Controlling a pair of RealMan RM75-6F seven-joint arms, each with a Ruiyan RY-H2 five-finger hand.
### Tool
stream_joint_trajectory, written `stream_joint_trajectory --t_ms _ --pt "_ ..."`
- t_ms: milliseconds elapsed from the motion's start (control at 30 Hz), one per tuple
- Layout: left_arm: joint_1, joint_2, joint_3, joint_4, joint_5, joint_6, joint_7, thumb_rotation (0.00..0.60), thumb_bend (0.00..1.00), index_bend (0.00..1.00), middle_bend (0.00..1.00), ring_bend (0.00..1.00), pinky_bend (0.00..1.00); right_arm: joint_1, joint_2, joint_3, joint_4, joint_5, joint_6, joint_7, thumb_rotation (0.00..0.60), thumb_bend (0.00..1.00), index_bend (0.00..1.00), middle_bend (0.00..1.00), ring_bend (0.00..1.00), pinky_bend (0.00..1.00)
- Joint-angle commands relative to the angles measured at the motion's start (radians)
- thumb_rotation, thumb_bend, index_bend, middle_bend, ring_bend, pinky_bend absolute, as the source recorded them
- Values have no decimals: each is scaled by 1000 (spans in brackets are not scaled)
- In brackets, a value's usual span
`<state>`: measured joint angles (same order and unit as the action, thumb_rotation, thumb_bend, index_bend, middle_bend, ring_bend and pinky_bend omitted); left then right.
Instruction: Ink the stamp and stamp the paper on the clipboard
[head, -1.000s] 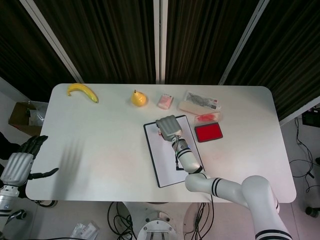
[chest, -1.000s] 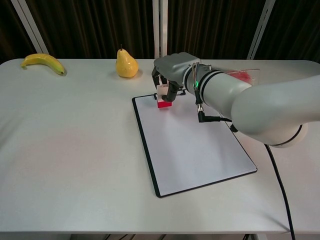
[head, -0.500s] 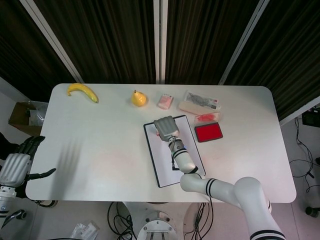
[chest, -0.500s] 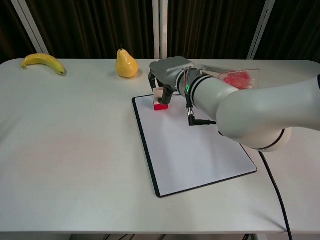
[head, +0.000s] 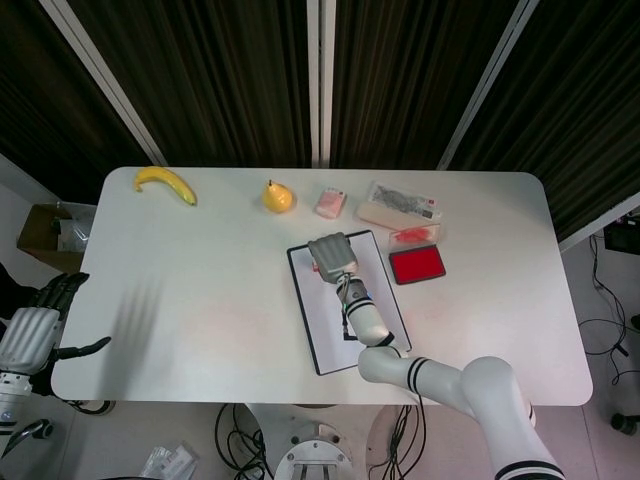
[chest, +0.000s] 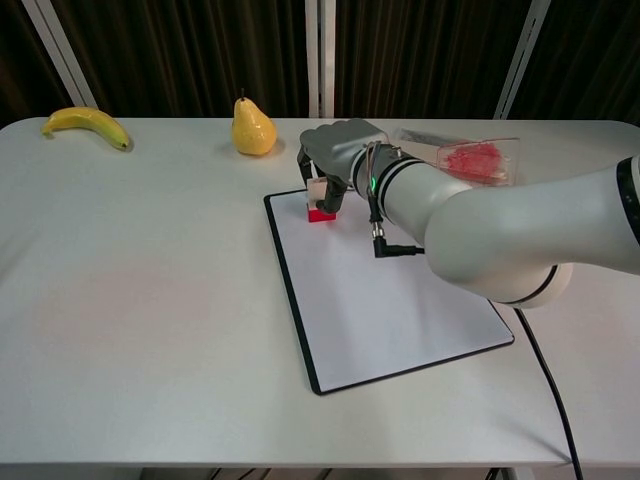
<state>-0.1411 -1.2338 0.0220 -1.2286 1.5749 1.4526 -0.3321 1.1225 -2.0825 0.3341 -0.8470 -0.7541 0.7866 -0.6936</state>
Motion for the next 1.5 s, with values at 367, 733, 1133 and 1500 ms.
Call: stream_joint_trajectory --t_ms 367,733,1133,1500 --pt "2 -4 0 11 -1 -1 -9 207 47 72 99 75 183 2 -26 3 45 -10 -17 6 600 428 611 583 755 974" --pt "2 -1 0 7 1 0 -11 209 47 72 99 75 183 -2 -22 16 26 -42 4 30 600 429 613 581 755 974" --pt "-5 12 0 -37 14 4 23 211 47 72 99 75 183 -54 146 28 -290 -89 147 -18 600 431 612 584 755 974" --pt "-6 26 3 -114 29 14 97 211 47 72 99 75 183 -260 414 -125 -630 -197 295 32 600 433 617 586 755 974"
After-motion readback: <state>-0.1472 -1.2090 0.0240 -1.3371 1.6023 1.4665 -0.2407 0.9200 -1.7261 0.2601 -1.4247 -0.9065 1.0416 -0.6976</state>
